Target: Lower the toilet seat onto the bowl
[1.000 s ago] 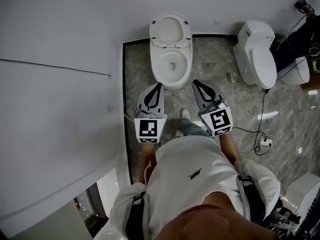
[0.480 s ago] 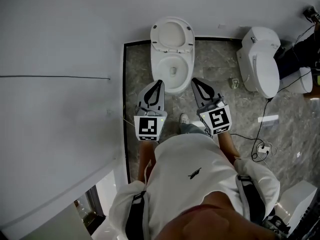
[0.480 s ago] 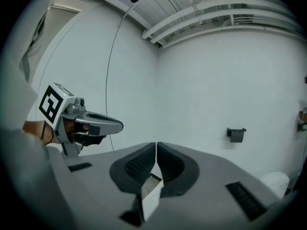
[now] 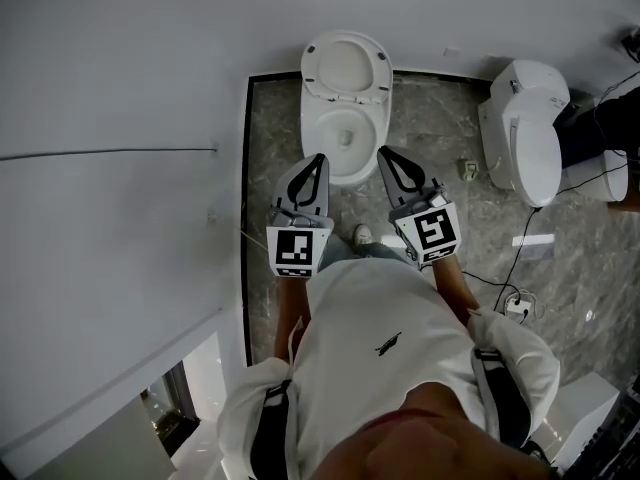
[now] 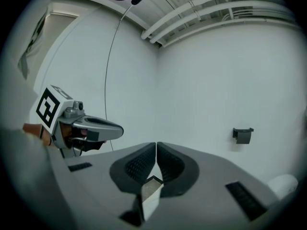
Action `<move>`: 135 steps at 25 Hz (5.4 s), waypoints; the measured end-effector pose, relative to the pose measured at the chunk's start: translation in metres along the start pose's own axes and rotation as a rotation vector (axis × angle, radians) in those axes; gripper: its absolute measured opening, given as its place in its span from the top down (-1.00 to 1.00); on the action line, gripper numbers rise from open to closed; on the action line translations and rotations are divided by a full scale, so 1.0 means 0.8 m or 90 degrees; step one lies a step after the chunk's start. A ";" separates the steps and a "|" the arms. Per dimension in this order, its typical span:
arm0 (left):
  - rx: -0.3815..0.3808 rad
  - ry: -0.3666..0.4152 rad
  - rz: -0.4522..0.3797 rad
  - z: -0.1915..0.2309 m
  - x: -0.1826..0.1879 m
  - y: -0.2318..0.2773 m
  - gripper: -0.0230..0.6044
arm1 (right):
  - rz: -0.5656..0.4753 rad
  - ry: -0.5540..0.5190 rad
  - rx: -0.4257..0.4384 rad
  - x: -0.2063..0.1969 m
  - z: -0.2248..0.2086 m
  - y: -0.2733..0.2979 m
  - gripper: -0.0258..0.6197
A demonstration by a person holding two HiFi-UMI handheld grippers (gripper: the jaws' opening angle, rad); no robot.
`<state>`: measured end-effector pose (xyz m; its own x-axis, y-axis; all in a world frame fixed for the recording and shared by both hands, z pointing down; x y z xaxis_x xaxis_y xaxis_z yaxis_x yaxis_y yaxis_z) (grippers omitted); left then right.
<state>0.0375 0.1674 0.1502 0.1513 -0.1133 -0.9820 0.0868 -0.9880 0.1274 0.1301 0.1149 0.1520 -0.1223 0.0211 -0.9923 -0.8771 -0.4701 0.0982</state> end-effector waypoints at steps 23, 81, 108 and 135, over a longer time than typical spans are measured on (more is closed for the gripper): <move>-0.054 0.017 -0.004 0.107 -0.018 0.111 0.84 | 0.025 0.014 -0.063 -0.012 -0.049 0.126 0.83; -0.219 0.017 0.079 0.245 -0.185 0.407 0.83 | 0.160 0.001 -0.175 -0.175 -0.204 0.392 0.82; -0.205 0.026 0.159 0.257 -0.279 0.492 0.83 | 0.208 -0.007 -0.159 -0.257 -0.260 0.448 0.82; -0.200 0.045 0.219 0.291 -0.347 0.555 0.65 | 0.289 -0.100 -0.138 -0.323 -0.298 0.499 0.82</move>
<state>-0.1955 -0.2644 0.4465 0.2887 -0.4103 -0.8651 0.3120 -0.8139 0.4901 -0.0776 -0.2883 0.4292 -0.5503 -0.1037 -0.8285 -0.6054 -0.6338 0.4814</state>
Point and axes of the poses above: the fingertips, and each gripper's own axes: y forward along the fingers, z to its left, x out of its top, the point moved 1 cm from there along -y, backward along the fingers, and after that the axes turned 3 degrees about -x, right-handed, at the moved point
